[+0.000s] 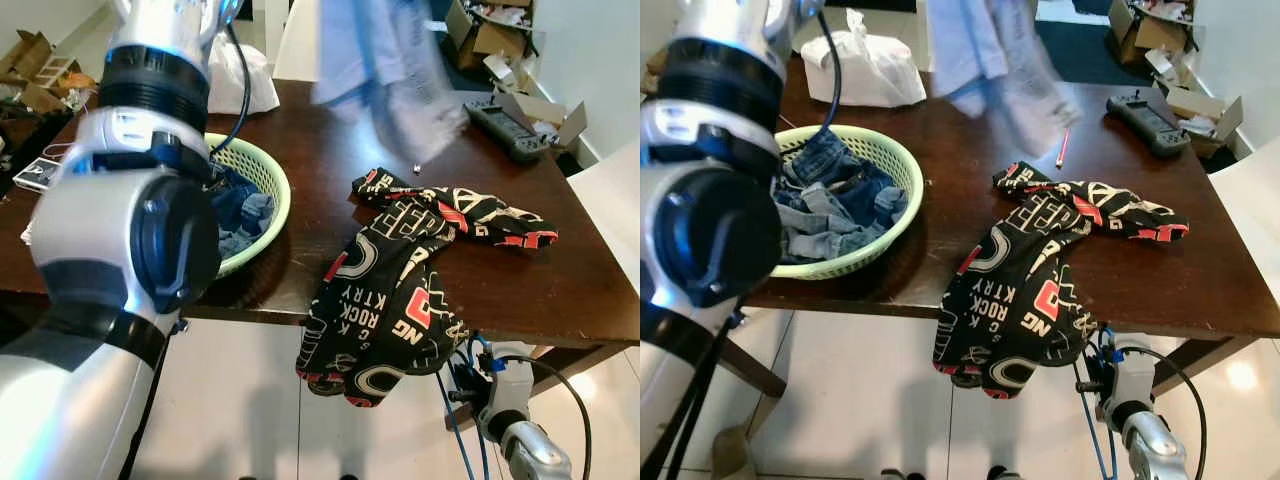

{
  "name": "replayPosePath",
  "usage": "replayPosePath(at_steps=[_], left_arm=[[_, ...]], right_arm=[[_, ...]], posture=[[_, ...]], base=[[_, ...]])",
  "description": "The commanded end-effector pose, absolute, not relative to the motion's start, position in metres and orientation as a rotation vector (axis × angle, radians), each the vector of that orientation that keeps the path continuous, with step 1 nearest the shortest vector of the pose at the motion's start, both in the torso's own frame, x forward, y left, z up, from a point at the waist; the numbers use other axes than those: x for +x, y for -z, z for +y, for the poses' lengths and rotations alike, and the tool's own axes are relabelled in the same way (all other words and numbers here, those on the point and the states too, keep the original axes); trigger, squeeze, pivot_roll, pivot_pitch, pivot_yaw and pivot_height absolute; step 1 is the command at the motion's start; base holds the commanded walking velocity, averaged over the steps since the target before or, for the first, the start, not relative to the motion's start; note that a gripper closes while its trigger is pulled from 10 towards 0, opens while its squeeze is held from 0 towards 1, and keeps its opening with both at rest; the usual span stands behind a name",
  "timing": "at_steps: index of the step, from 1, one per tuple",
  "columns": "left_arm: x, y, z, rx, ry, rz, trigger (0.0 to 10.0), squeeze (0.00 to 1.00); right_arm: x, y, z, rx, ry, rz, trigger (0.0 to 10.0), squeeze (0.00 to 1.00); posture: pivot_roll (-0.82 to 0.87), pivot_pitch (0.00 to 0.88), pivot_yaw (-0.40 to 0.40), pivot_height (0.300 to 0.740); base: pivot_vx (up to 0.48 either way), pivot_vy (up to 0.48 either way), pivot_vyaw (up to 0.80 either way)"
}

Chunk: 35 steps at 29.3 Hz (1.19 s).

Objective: Hang hanger

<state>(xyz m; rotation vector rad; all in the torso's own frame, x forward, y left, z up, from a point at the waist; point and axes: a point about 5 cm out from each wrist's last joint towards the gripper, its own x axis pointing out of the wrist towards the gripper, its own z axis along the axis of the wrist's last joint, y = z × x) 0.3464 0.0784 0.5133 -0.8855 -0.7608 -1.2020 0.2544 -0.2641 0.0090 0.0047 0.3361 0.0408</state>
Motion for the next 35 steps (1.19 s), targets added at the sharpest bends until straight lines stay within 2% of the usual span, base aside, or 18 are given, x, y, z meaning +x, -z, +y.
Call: replayPosePath(at_steps=[1,6,7,9,14,16,23,25,27,30,32,35], left_arm=[[0.349,-0.508,0.069,-0.884,1.216,-0.737,0.0,0.00],[0.371,-0.460,0.051,-0.890,1.181,-0.586,0.0,0.00],[0.371,-0.460,0.051,-0.890,1.181,-0.586,0.0,0.00],[0.385,-0.423,0.048,-0.864,1.121,-0.491,0.0,0.00],[0.394,-0.394,0.050,-0.856,1.072,-0.421,0.0,0.00],[0.400,-0.371,0.058,-0.842,1.029,-0.386,0.0,0.00],[0.404,-0.350,0.073,-0.830,0.997,-0.376,0.0,0.00],[0.402,-0.331,0.078,-0.681,1.007,-0.346,0.0,0.00],[0.402,-0.331,0.078,-0.681,1.007,-0.346,0.0,0.00],[0.394,-0.308,0.083,-0.486,1.017,-0.319,0.0,0.00],[0.392,-0.305,0.099,-0.478,0.949,-0.345,0.0,0.00],[0.392,-0.305,0.107,-0.479,0.918,-0.358,0.0,0.00]], right_arm=[[0.249,-0.005,-0.265,0.018,-0.020,0.337,10.0,0.00],[0.247,-0.005,-0.264,0.020,-0.016,0.327,10.0,0.00],[0.247,-0.005,-0.264,0.020,-0.016,0.327,10.0,0.00],[0.246,-0.006,-0.264,0.022,-0.016,0.320,10.0,0.00],[0.245,-0.006,-0.265,0.023,-0.017,0.315,10.0,0.00],[0.244,-0.007,-0.266,0.025,-0.019,0.311,10.0,0.00],[0.242,-0.007,-0.268,0.026,-0.022,0.311,10.0,0.00],[0.241,-0.008,-0.269,0.027,-0.027,0.315,10.0,0.00],[0.241,-0.008,-0.269,0.027,-0.027,0.315,10.0,0.00],[0.241,-0.008,-0.270,0.029,-0.032,0.321,10.0,0.00],[0.241,-0.008,-0.270,0.029,-0.034,0.323,10.0,0.00],[0.242,-0.008,-0.270,0.029,-0.034,0.323,10.0,0.00]], posture=[[0.03,0.103,0.006,0.740],[0.02,0.109,0.010,0.740],[0.02,0.109,0.010,0.740],[0.02,0.129,0.012,0.740],[0.02,0.141,0.013,0.740],[0.02,0.157,0.011,0.740],[0.02,0.172,0.003,0.740],[0.02,0.178,-0.002,0.740],[0.02,0.178,-0.002,0.740],[0.03,0.183,-0.010,0.740],[0.02,0.185,-0.010,0.740],[0.03,0.184,-0.012,0.740]], base=[[0.000,0.000,0.00],[0.000,0.000,0.00],[0.000,0.000,0.00],[0.000,0.000,0.00],[0.000,0.000,0.00],[0.000,0.000,0.00],[0.000,0.000,0.00],[0.000,0.000,0.00],[0.000,0.000,0.00],[0.000,0.000,0.00],[0.000,0.000,0.00],[0.000,0.000,0.00]])
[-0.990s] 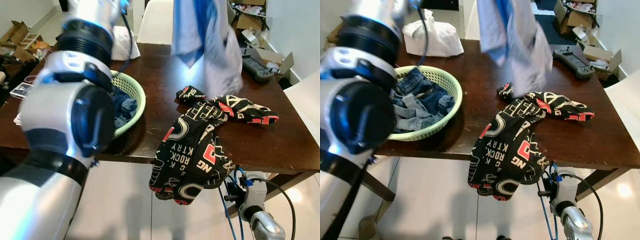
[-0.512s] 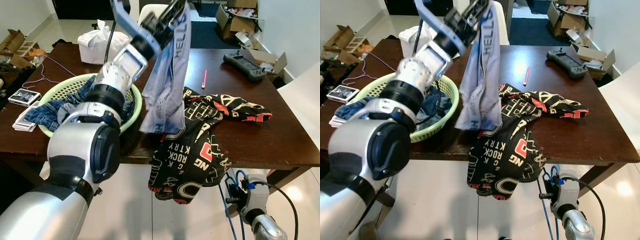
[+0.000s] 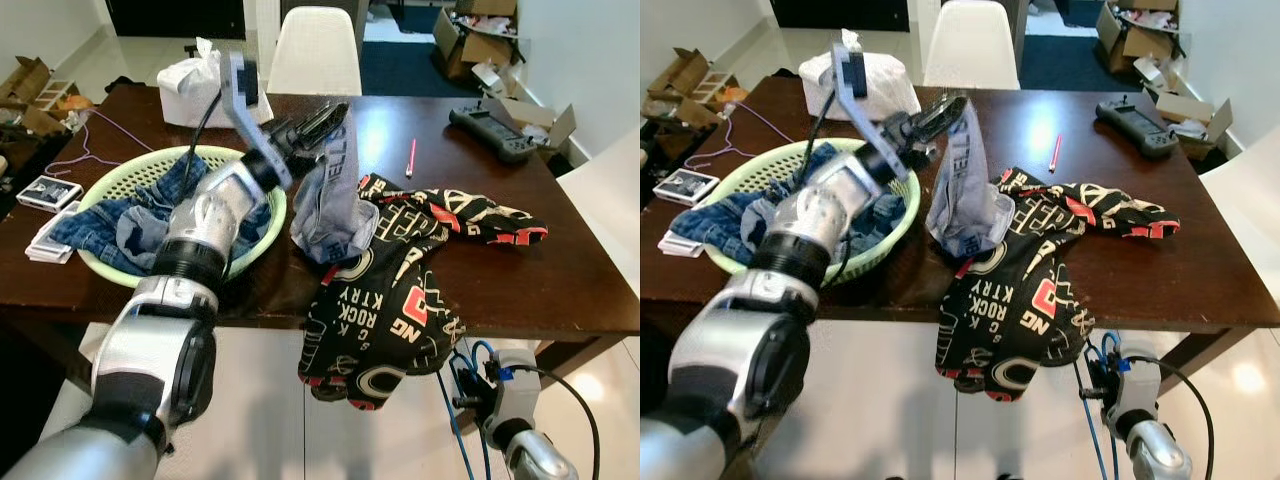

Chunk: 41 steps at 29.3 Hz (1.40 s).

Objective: Hang hanger

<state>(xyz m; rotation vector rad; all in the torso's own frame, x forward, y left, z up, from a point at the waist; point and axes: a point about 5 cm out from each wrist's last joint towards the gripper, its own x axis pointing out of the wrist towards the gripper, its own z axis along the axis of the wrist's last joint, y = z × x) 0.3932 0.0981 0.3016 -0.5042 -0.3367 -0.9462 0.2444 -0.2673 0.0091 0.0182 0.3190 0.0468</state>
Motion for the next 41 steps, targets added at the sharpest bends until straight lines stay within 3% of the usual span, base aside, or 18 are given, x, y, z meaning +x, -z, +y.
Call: replayPosePath(at_steps=[1,2,3,5,7,9,12,19,21,26,33,35,38,40,41], left_arm=[[0.392,-0.305,0.107,-0.479,0.918,-0.358,0.0,0.00],[0.392,-0.305,0.107,-0.479,0.918,-0.358,0.0,0.00],[0.392,-0.305,0.124,-0.488,0.849,-0.378,0.0,0.00],[0.392,-0.305,0.124,-0.488,0.849,-0.378,0.0,0.00],[0.387,-0.308,0.158,-0.469,0.715,-0.435,0.0,0.00],[0.387,-0.308,0.158,-0.469,0.715,-0.435,0.0,0.00],[0.377,-0.317,0.178,-0.438,0.636,-0.477,0.0,0.00],[0.351,-0.324,0.196,-0.395,0.655,-0.502,0.0,0.00],[0.327,-0.314,0.208,-0.408,0.702,-0.467,0.0,0.00],[0.303,-0.291,0.209,-0.389,0.825,-0.377,0.0,0.00],[0.297,-0.266,0.220,-0.390,0.774,-0.308,0.0,0.00],[0.299,-0.246,0.246,-0.435,0.580,-0.271,0.0,0.00],[0.301,-0.238,0.262,-0.456,0.455,-0.269,0.0,0.00],[0.301,-0.226,0.292,-0.489,0.231,-0.253,0.0,0.00],[0.301,-0.226,0.292,-0.489,0.231,-0.253,0.0,0.00]], right_arm=[[0.242,-0.008,-0.270,0.029,-0.034,0.323,10.0,0.00],[0.242,-0.008,-0.270,0.029,-0.034,0.323,10.0,0.00],[0.242,-0.008,-0.270,0.030,-0.036,0.324,10.0,0.00],[0.242,-0.008,-0.270,0.030,-0.036,0.324,10.0,0.00],[0.244,-0.009,-0.269,0.032,-0.042,0.327,10.0,0.00],[0.244,-0.009,-0.269,0.032,-0.042,0.327,10.0,0.00],[0.244,-0.009,-0.268,0.034,-0.045,0.329,10.0,0.00],[0.245,-0.009,-0.269,0.036,-0.046,0.331,10.0,0.00],[0.244,-0.009,-0.269,0.037,-0.049,0.334,10.0,0.00],[0.244,-0.009,-0.270,0.038,-0.052,0.339,10.0,0.00],[0.244,-0.008,-0.270,0.039,-0.053,0.343,10.0,0.00],[0.243,-0.007,-0.270,0.040,-0.053,0.347,10.0,0.00],[0.243,-0.007,-0.270,0.040,-0.055,0.348,10.0,0.00],[0.242,-0.007,-0.270,0.040,-0.057,0.351,10.0,0.00],[0.242,-0.007,-0.270,0.040,-0.057,0.351,10.0,0.00]], posture=[[0.03,0.184,-0.012,0.740],[0.03,0.184,-0.012,0.740],[0.03,0.184,-0.015,0.740],[0.03,0.184,-0.015,0.740],[0.03,0.182,-0.020,0.740],[0.03,0.182,-0.020,0.740],[0.03,0.182,-0.017,0.740],[0.03,0.187,-0.016,0.740],[0.04,0.189,-0.015,0.740],[0.04,0.190,-0.016,0.740],[0.04,0.189,-0.016,0.740],[0.05,0.189,-0.014,0.740],[0.05,0.187,-0.015,0.740],[0.05,0.186,-0.012,0.740],[0.05,0.186,-0.012,0.740]], base=[[0.000,0.000,0.00],[0.000,0.000,0.00],[0.000,0.000,0.00],[0.000,0.000,0.00],[0.000,0.000,0.00],[0.000,0.000,0.00],[0.000,0.000,0.00],[0.000,0.000,0.00],[0.000,0.000,0.00],[0.000,0.000,0.00],[0.000,0.000,0.00],[0.000,0.000,0.00],[0.000,0.000,0.00],[0.000,0.000,0.00],[0.000,0.000,0.00]])
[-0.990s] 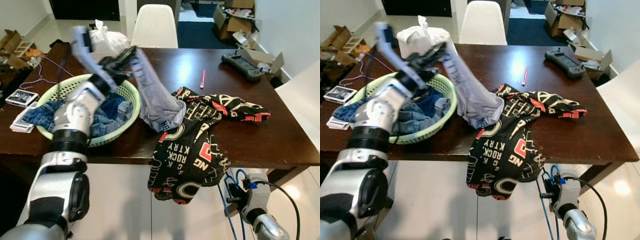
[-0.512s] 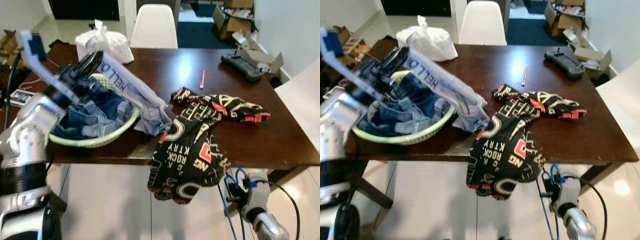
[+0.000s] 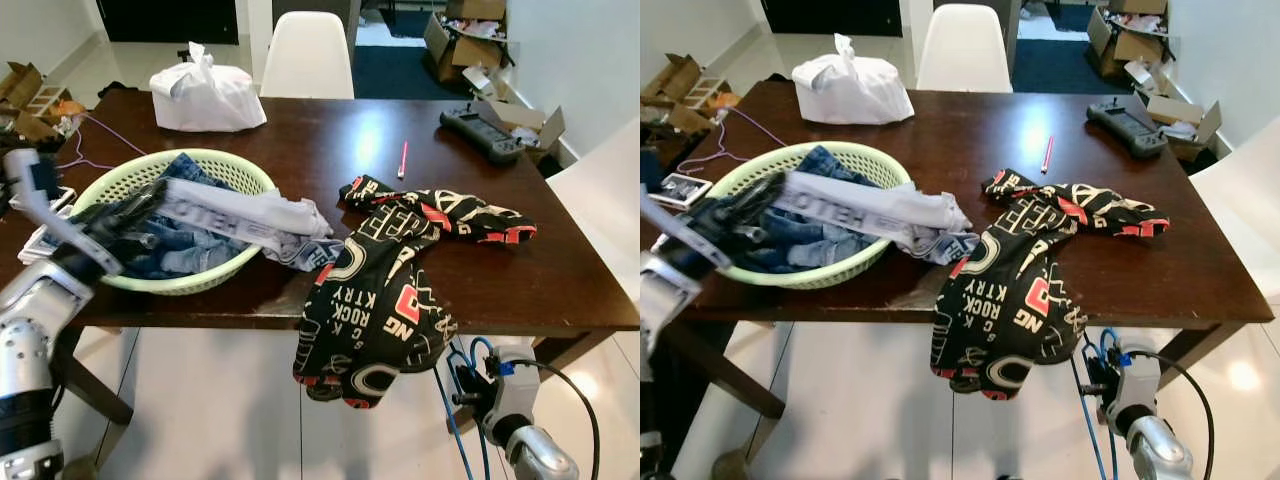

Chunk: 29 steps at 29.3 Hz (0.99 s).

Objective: Hang hanger

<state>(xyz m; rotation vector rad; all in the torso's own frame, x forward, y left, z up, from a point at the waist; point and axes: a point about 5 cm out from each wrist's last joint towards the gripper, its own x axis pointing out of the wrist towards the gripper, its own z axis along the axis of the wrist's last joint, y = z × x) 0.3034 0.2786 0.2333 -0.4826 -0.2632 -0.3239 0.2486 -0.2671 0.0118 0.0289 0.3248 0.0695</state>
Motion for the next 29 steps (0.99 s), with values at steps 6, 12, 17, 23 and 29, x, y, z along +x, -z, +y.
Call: replayPosePath(at_steps=[6,12,17,23,29], left_arm=[[0.289,-0.213,0.316,-0.524,0.064,-0.221,0.0,0.00],[0.286,-0.212,0.313,-0.549,0.080,-0.217,4.9,0.00],[0.282,-0.220,0.309,-0.536,0.142,-0.270,10.0,1.00],[0.276,-0.237,0.306,-0.422,0.225,-0.282,10.0,1.00],[0.261,-0.265,0.283,0.141,0.425,-0.161,10.0,1.00]], right_arm=[[0.241,-0.006,-0.271,0.041,-0.058,0.353,10.0,0.00],[0.242,-0.007,-0.271,0.041,-0.058,0.353,10.0,0.00],[0.242,-0.007,-0.272,0.042,-0.059,0.355,10.0,0.00],[0.241,-0.007,-0.273,0.042,-0.061,0.356,10.0,0.00],[0.241,-0.007,-0.273,0.043,-0.061,0.358,10.0,0.00]], posture=[[0.05,0.189,-0.010,0.740],[0.05,0.195,-0.011,0.740],[0.05,0.202,-0.017,0.740],[0.05,0.202,-0.017,0.740],[0.05,0.211,-0.023,0.740]], base=[[0.000,0.000,0.00],[0.000,0.000,0.00],[0.000,0.000,0.00],[0.000,0.000,0.00],[0.000,0.000,0.00]])
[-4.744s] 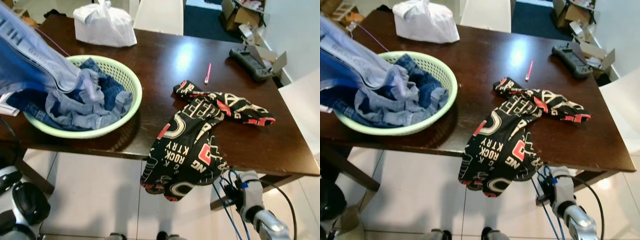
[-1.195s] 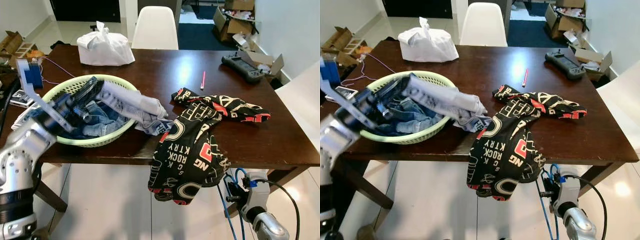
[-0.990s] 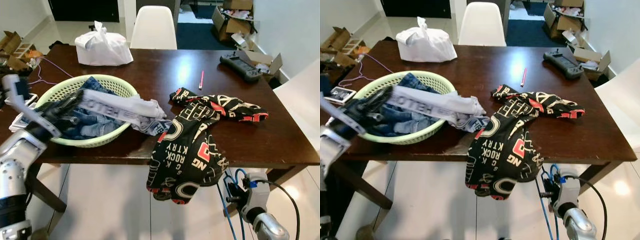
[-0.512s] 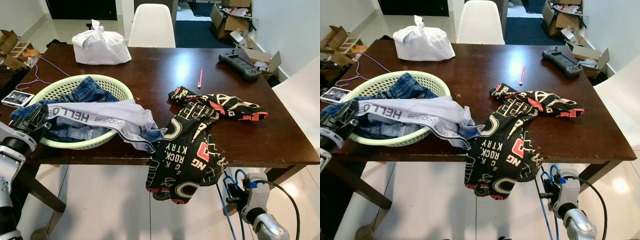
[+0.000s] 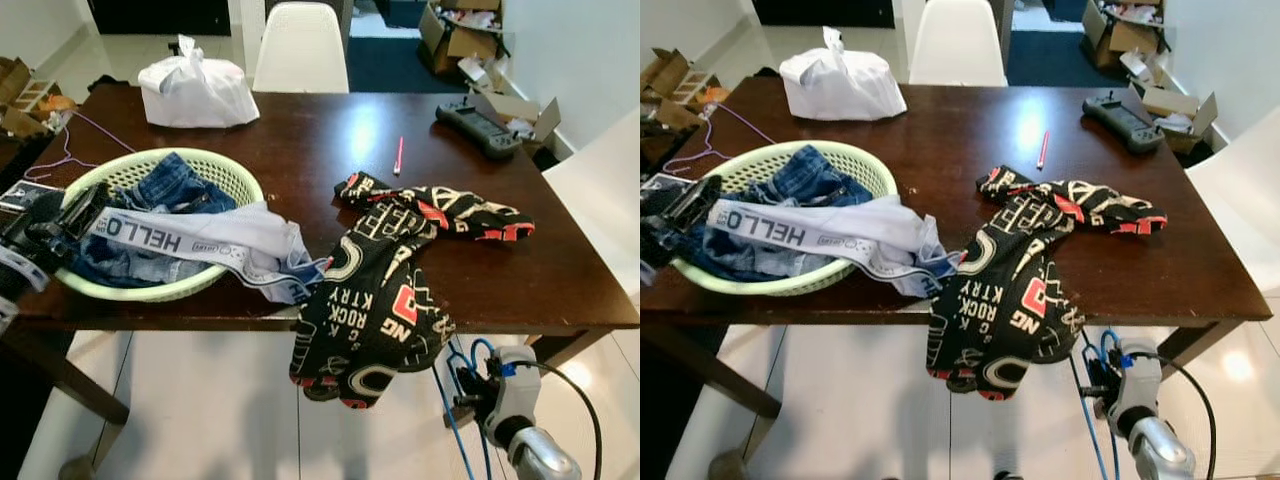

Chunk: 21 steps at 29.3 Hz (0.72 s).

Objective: Hang hanger

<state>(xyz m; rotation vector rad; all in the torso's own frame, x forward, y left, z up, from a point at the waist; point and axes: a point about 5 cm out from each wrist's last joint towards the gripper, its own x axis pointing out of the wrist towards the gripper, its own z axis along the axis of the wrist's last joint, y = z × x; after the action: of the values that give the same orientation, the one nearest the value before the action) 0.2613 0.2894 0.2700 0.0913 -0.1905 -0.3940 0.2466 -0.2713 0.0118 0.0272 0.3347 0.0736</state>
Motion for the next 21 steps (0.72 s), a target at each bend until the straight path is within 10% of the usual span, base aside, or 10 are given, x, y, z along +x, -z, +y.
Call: replayPosePath(at_steps=[1,6,7,8,21], left_arm=[[0.259,-0.262,0.276,0.282,0.458,-0.090,10.0,1.00],[0.253,-0.248,0.266,0.694,0.484,0.059,10.0,1.00],[0.250,-0.245,0.263,0.868,0.495,0.088,10.0,0.68],[0.248,-0.244,0.260,1.025,0.499,0.100,10.0,0.00],[0.252,-0.252,0.278,1.527,0.393,0.110,10.0,0.00]], right_arm=[[0.241,-0.007,-0.273,0.043,-0.061,0.359,10.0,0.00],[0.241,-0.007,-0.273,0.044,-0.061,0.360,10.0,0.00],[0.241,-0.007,-0.273,0.044,-0.061,0.360,10.0,0.00],[0.242,-0.007,-0.273,0.045,-0.062,0.361,10.0,0.00],[0.244,-0.008,-0.270,0.051,-0.068,0.359,10.0,0.00]], posture=[[0.05,0.211,-0.023,0.740],[0.06,0.216,-0.028,0.740],[0.06,0.216,-0.028,0.740],[0.06,0.217,-0.030,0.740],[0.06,0.210,-0.024,0.740]], base=[[0.000,0.000,0.00],[0.000,0.000,0.00],[0.000,0.000,0.00],[0.000,0.000,0.00],[0.000,0.000,0.00]])
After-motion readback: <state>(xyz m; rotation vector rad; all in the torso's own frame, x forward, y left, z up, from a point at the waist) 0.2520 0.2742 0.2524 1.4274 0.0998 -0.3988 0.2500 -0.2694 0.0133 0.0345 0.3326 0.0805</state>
